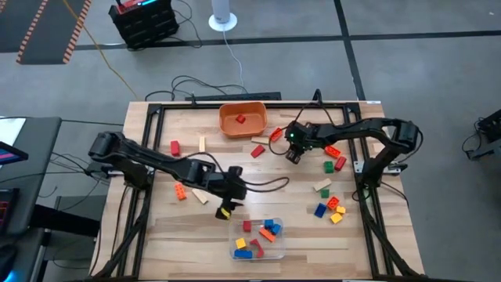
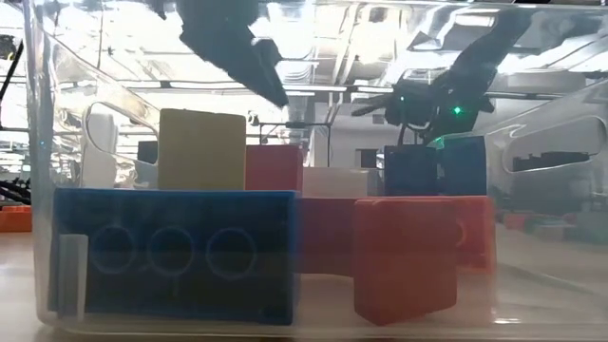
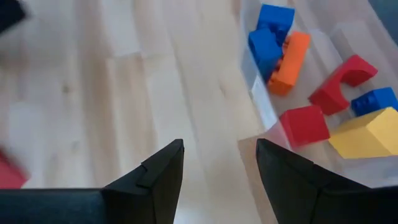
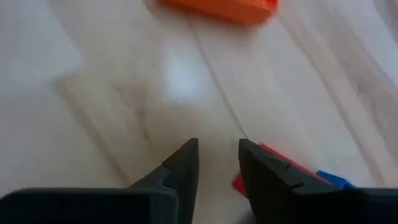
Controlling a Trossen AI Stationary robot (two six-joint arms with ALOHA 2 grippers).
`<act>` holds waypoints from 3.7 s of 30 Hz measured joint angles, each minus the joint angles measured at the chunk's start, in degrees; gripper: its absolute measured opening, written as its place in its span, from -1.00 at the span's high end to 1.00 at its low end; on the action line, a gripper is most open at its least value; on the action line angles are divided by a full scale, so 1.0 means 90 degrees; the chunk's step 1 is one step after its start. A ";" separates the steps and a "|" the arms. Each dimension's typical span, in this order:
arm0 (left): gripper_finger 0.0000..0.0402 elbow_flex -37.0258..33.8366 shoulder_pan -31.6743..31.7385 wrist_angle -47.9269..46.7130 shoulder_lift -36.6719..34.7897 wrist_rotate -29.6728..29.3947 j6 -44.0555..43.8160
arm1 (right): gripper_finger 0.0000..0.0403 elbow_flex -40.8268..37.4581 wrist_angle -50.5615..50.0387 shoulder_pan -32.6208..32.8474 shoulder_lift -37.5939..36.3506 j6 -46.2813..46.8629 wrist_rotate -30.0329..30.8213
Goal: Sort blocks by size
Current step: Put the small red wooden block into the orange bin, then put the large orange game piece into the transparent bin
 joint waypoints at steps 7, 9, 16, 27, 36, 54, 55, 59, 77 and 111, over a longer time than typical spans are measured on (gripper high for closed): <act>0.03 -0.0129 0.0005 -0.0384 -0.0862 -0.0629 -0.0286 | 0.37 0.0006 -0.0200 0.0502 -0.0666 -0.0312 0.0115; 0.03 -0.0129 0.0046 -0.0471 -0.0961 -0.0682 -0.0452 | 0.31 0.0017 -0.0459 0.0432 -0.0918 -0.0853 0.0188; 0.03 -0.0129 0.0221 -0.0508 -0.0911 -0.0706 -0.0367 | -0.25 0.0262 -0.1269 0.0253 -0.0940 -0.2859 0.0193; 0.03 -0.0129 0.0361 -0.1014 -0.0914 -0.0704 -0.0317 | -0.64 0.1355 -0.2437 -0.0486 0.0097 -0.4365 0.0185; 0.03 -0.0279 0.0362 -0.1274 -0.0917 -0.0707 -0.0301 | -0.58 0.1729 -0.2895 -0.0763 0.0994 -0.4796 0.0003; 0.03 -0.0420 0.0711 -0.1388 -0.0956 -0.1601 0.1755 | 0.22 0.1857 -0.2889 -0.0645 0.1100 -0.4182 -0.0036; 0.03 -0.0420 0.0763 -0.1388 -0.0956 -0.1658 0.1717 | 0.22 0.1911 -0.2867 -0.0598 0.1100 -0.4038 -0.0151; 0.03 -0.0420 0.0846 -0.1432 -0.0956 -0.1771 0.1463 | 0.22 0.2235 -0.2787 -0.0282 0.1100 -0.3568 -0.0417; 0.03 -0.0647 0.1133 -0.1235 -0.1591 -0.2277 0.1583 | 0.18 0.2700 0.0973 -0.0125 0.0617 -0.2988 -0.1794; 0.03 -0.3232 0.1647 0.0756 -0.3637 -0.1882 0.0530 | -0.25 0.3179 -0.1980 -0.1079 0.1052 -0.4724 -0.2152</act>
